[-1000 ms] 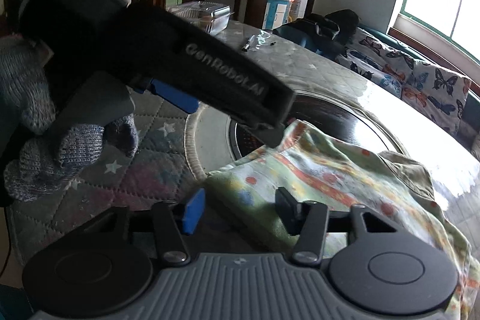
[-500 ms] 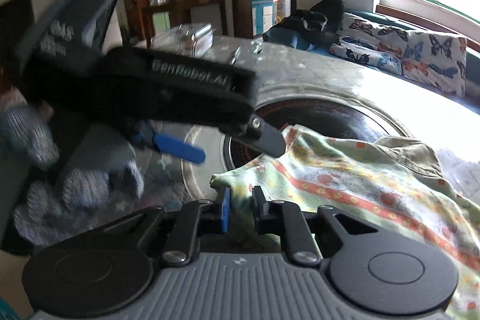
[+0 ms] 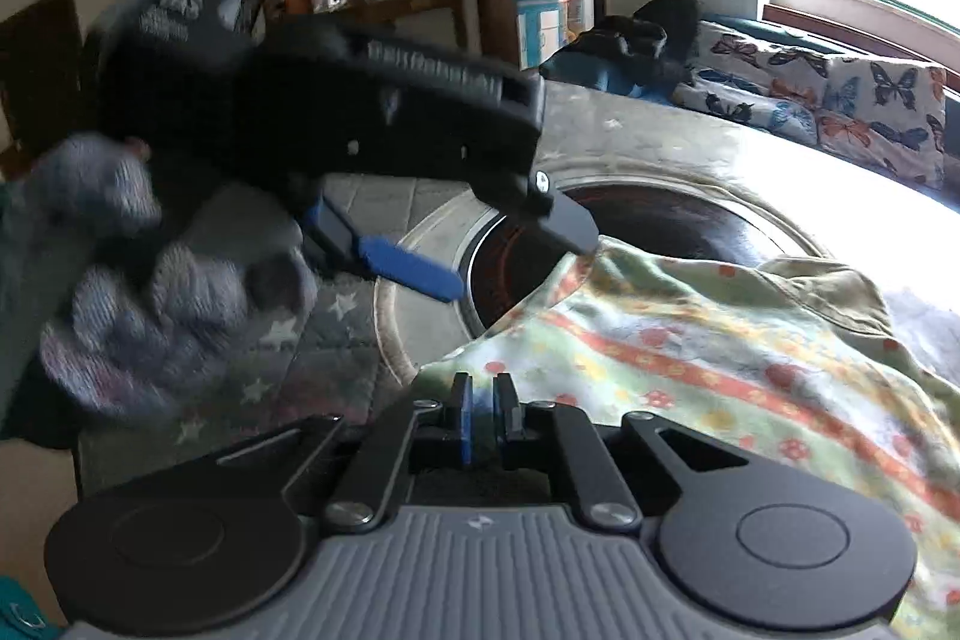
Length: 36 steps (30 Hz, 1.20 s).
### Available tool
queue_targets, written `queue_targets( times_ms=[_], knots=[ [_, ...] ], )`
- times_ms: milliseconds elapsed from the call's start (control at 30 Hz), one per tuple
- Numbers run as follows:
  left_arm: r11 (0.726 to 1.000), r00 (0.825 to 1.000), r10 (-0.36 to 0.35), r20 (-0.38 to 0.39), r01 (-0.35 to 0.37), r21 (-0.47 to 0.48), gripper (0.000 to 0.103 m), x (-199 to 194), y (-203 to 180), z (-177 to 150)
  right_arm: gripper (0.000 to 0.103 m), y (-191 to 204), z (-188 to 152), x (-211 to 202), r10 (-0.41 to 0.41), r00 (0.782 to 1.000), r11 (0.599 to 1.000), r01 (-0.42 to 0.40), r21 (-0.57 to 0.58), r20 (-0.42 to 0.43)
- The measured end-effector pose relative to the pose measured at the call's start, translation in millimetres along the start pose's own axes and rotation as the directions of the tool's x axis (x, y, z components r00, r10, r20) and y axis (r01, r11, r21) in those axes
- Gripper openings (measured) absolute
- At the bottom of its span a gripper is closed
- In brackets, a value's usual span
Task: Fold clothes
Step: 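Grasp the folded shirt edge with the left gripper while the right gripper grasps beside it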
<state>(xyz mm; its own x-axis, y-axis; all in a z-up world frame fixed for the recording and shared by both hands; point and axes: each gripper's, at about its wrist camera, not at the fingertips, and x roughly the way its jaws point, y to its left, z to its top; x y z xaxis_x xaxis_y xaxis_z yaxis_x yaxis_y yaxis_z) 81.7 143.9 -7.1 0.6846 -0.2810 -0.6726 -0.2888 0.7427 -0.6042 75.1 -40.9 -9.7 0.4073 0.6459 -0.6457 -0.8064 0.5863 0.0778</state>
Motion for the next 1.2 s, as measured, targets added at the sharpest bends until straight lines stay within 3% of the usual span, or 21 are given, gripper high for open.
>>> queue_targets(
  times_ms=[33, 67, 100, 300, 333, 400, 500, 667, 833, 900, 1067, 1167, 1200],
  knots=[
    [1.0, 1.0, 0.003, 0.0, -0.003, -0.003, 0.085, -1.5, 2.2, 1.7, 0.025, 2.6, 0.5, 2.5, 0.0, 1.0, 1.0, 0.0, -0.017, -0.001],
    [1.0, 1.0, 0.011, 0.001, -0.011, -0.007, 0.085, -2.3, 4.3, 2.4, 0.041, 5.5, 1.2, 5.3, -0.006, 1.0, 0.999, 0.006, -0.037, 0.001],
    [1.0, 1.0, 0.017, 0.002, -0.017, -0.013, 0.086, -2.6, 6.8, 2.9, 0.047, 8.9, 1.4, 7.6, -0.014, 1.0, 0.998, 0.014, -0.06, 0.002],
    [0.999, 1.0, 0.014, 0.001, -0.014, -0.05, 0.088, -3.5, 17.7, 1.7, 0.047, 23.0, 1.3, 24.3, -0.028, 0.999, 0.988, 0.021, -0.151, -0.042],
    [0.998, 1.0, 0.011, 0.001, -0.011, -0.057, 0.089, -3.2, 19.2, 1.5, 0.045, 24.3, 0.4, 27.1, -0.039, 0.998, 0.986, 0.031, -0.163, -0.049],
    [0.998, 1.0, 0.002, -0.001, -0.002, -0.067, 0.09, -2.1, 20.6, 0.3, 0.03, 24.1, -0.2, 30.0, -0.071, 0.996, 0.985, 0.061, -0.161, -0.053],
    [0.997, 1.0, -0.017, -0.009, 0.016, -0.078, 0.091, 0.2, 20.3, -1.7, 0.016, 11.7, 4.0, 25.2, -0.056, 0.998, 0.996, 0.053, -0.072, -0.041],
    [0.994, 0.998, -0.055, -0.039, 0.051, -0.096, 0.091, 9.2, 14.1, -4.9, 0.013, -4.4, 14.9, 3.8, -0.021, 0.999, 0.998, 0.02, 0.052, 0.025],
    [0.981, 0.987, -0.136, -0.081, 0.123, -0.147, 0.091, 26.4, 8.0, -5.2, 0.012, -7.1, 13.2, -18.4, -0.005, 0.998, 0.998, 0.001, 0.068, 0.059],
    [0.978, 0.983, -0.158, -0.093, 0.143, -0.153, 0.084, 33.2, 5.6, -4.8, 0.012, -7.9, 9.2, -21.4, 0.005, 0.998, 0.997, -0.01, 0.077, 0.062],
    [0.975, 0.974, -0.179, -0.139, 0.157, -0.156, 0.041, 47.3, 3.1, -9.4, 0.013, -9.6, 1.7, -24.2, 0.022, 0.997, 0.995, -0.028, 0.091, 0.069],
    [0.98, 0.976, -0.161, -0.145, 0.141, -0.142, 0.025, 48.6, 2.7, -11.9, 0.022, -16.5, -1.5, -28.8, 0.022, 0.997, 0.993, -0.031, 0.114, 0.079],
    [0.981, 0.977, -0.157, -0.143, 0.137, -0.138, 0.023, 47.7, 3.1, -12.1, 0.026, -18.9, -2.3, -31.2, 0.017, 0.996, 0.992, -0.027, 0.12, 0.084]
  ],
)
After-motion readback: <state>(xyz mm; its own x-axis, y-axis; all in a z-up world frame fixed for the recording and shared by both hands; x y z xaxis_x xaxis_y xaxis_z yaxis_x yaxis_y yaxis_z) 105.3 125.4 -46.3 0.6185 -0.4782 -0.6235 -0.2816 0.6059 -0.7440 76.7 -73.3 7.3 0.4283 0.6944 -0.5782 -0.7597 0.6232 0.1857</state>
